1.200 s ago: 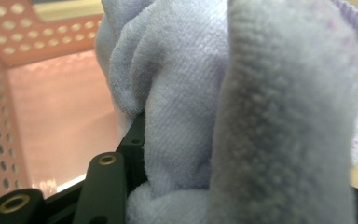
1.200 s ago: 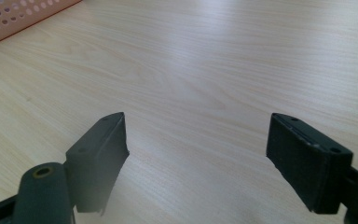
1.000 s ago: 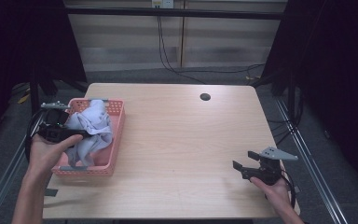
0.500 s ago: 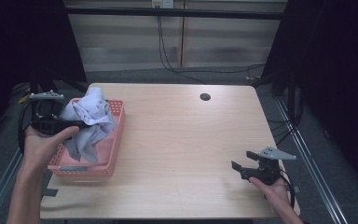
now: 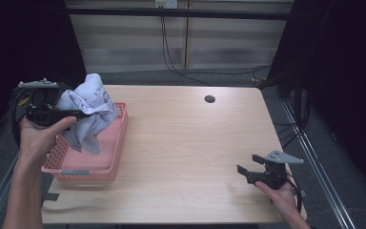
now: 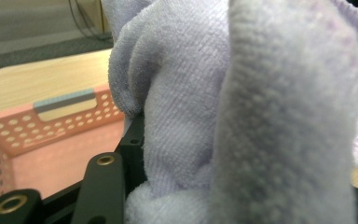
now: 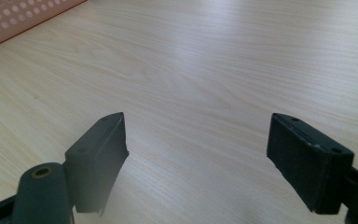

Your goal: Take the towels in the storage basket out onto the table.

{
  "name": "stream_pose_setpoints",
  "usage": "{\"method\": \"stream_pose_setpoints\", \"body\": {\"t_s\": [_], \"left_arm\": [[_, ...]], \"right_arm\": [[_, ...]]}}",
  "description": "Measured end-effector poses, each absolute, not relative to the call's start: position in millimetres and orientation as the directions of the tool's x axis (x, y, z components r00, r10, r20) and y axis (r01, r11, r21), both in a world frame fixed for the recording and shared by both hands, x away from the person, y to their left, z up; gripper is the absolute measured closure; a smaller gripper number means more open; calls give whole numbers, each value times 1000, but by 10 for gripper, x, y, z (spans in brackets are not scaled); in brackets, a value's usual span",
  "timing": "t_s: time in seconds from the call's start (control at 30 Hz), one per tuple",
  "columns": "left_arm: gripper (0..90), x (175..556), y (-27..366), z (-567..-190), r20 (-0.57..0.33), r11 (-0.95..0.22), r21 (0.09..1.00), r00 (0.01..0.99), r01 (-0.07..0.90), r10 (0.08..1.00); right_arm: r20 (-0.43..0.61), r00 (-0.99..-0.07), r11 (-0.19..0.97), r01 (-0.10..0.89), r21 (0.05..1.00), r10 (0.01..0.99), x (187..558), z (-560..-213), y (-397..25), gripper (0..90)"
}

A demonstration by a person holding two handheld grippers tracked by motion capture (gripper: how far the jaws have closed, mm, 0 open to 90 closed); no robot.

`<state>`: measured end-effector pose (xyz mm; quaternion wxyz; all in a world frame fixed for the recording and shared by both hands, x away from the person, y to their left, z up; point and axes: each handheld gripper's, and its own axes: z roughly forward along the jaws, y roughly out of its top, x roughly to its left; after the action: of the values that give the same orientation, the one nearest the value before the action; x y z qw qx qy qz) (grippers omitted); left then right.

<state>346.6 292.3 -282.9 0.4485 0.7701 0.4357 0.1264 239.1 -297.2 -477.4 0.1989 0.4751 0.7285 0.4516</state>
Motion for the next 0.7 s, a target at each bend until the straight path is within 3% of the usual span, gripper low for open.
{"method": "stream_pose_setpoints", "body": {"t_s": [0.7], "left_arm": [[487,3545,2030,-2690,-211,-274,828,725,489,656]], "right_arm": [[151,-485,144,519,843,861,2401,-4767,-2988,198]]}}
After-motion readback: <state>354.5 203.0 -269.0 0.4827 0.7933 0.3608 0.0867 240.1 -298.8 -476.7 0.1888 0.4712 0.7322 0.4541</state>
